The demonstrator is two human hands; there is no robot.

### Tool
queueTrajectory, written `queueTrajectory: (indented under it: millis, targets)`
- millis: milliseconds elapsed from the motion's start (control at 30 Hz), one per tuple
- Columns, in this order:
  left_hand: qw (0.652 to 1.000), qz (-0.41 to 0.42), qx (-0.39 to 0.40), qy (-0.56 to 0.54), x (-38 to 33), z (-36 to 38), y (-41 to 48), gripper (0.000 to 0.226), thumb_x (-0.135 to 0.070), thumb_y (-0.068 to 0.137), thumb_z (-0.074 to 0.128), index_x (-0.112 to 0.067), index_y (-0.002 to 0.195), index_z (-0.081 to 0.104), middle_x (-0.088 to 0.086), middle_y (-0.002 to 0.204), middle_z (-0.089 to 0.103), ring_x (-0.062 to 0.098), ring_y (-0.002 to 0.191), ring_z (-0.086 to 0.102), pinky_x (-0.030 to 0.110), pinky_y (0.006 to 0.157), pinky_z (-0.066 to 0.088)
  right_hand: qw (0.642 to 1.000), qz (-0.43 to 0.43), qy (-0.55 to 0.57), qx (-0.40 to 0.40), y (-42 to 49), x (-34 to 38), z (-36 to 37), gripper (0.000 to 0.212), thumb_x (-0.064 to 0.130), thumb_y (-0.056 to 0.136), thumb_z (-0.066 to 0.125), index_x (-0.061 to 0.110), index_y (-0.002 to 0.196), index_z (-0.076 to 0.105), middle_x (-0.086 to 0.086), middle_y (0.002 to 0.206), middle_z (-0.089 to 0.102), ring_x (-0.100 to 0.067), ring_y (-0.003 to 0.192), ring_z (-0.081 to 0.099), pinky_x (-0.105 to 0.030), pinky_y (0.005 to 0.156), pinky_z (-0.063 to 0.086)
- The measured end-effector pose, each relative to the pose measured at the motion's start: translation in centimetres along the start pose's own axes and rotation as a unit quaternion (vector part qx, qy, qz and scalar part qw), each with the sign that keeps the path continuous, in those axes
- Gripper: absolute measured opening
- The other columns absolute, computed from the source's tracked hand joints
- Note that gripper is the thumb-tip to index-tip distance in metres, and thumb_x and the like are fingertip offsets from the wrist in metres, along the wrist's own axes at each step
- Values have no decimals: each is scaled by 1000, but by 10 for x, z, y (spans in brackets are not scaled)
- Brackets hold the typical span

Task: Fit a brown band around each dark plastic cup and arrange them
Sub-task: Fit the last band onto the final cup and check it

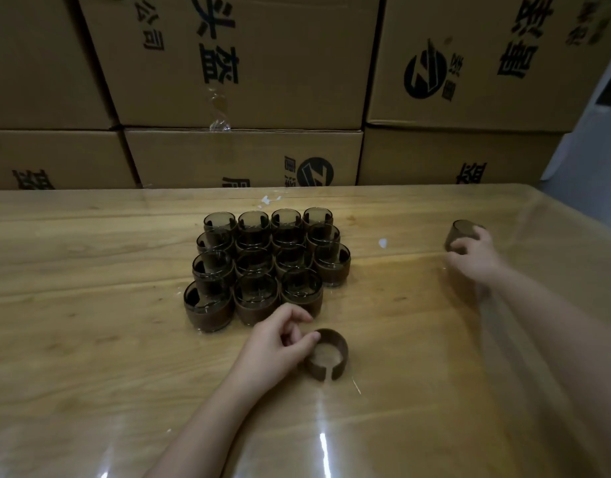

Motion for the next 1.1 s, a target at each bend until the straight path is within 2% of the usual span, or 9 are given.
queueTrajectory:
  millis: [267, 433, 533, 600, 700, 800, 933, 1033, 1100]
  targets:
    - [998, 7, 52, 31, 5, 3, 0, 27, -21, 89, 68, -32, 112, 61, -10, 67, 54, 10, 61, 55, 37, 74, 50, 995, -50, -67, -46, 6, 6, 3, 33, 17, 100, 43, 2, 121, 63, -8, 137, 39, -27, 117, 49, -39, 101, 39]
    - [993, 8, 89, 77, 3, 4, -2, 20, -30, 88, 68, -48, 81, 67, -20, 73, 65, -2, 65, 60, 34, 75, 53, 978, -105, 158, -91, -42, 58, 9, 28, 15, 100, 47, 1, 117, 65, -8, 125, 47, -20, 113, 48, -19, 90, 36]
    - [995, 7, 79, 62, -1, 3, -3, 7, -45, 88, 64, -44, 95, 67, -11, 90, 68, 3, 84, 63, 29, 82, 52, 939, -132, 310, -67, -94, 99, 17, 20, 17, 99, 50, 17, 108, 68, 6, 116, 50, -12, 116, 47, -13, 86, 35]
    - [999, -10, 47, -5, -3, 0, -2, 32, -50, 86, 55, -34, 113, 62, -5, 102, 66, 5, 89, 65, 21, 83, 50, 909, -167, 381, -29, -133, 124, 27, 19, 17, 97, 53, 28, 97, 69, 13, 111, 52, -7, 118, 46, -14, 91, 39]
    - [991, -29, 22, -131, -6, -1, -1, 42, -48, 85, 51, -22, 119, 57, 4, 109, 68, 6, 83, 68, 12, 73, 46, 818, -196, 540, 27, -183, 150, 42, 22, 14, 94, 58, 24, 86, 76, 8, 106, 58, -9, 108, 57, -23, 91, 48]
    - [981, -25, 27, -189, -8, -1, -3, 53, -56, 84, 56, -18, 120, 52, 6, 104, 69, 14, 79, 71, 23, 69, 49, 764, -188, 611, 90, -215, 162, 59, 26, 25, 85, 55, 17, 78, 79, 5, 100, 59, -10, 91, 61, -26, 82, 52]
    - [957, -62, -16, -283, -2, -10, -1, 99, -77, 55, 68, -9, 125, 51, 14, 96, 65, 20, 75, 67, 28, 60, 52, 771, -202, 590, 130, -230, 167, 77, 29, 24, 87, 52, 12, 74, 76, 5, 96, 59, -19, 82, 65, -38, 78, 57]
    - [959, -33, -1, -283, -3, -10, 1, 76, -78, 64, 63, -14, 106, 63, 11, 72, 65, 22, 60, 64, 27, 53, 51, 794, -274, 538, 71, -235, 169, 74, 16, 17, 89, 56, 12, 82, 70, 6, 97, 59, 0, 84, 65, -16, 75, 52]
    - [957, -24, 3, -291, -3, -10, 1, 54, -74, 75, 51, -25, 88, 70, 11, 60, 63, 22, 50, 61, 28, 51, 51, 826, -307, 473, 2, -236, 164, 74, 7, 24, 87, 60, 21, 91, 65, 4, 109, 57, 1, 100, 61, -14, 82, 49]
Point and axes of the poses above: each hand's wrist, its own y-axis towards the middle knuckle, its own z-axis out of the palm, x = y × z, the point moved 4 cm from there along y, towards the middle knuckle
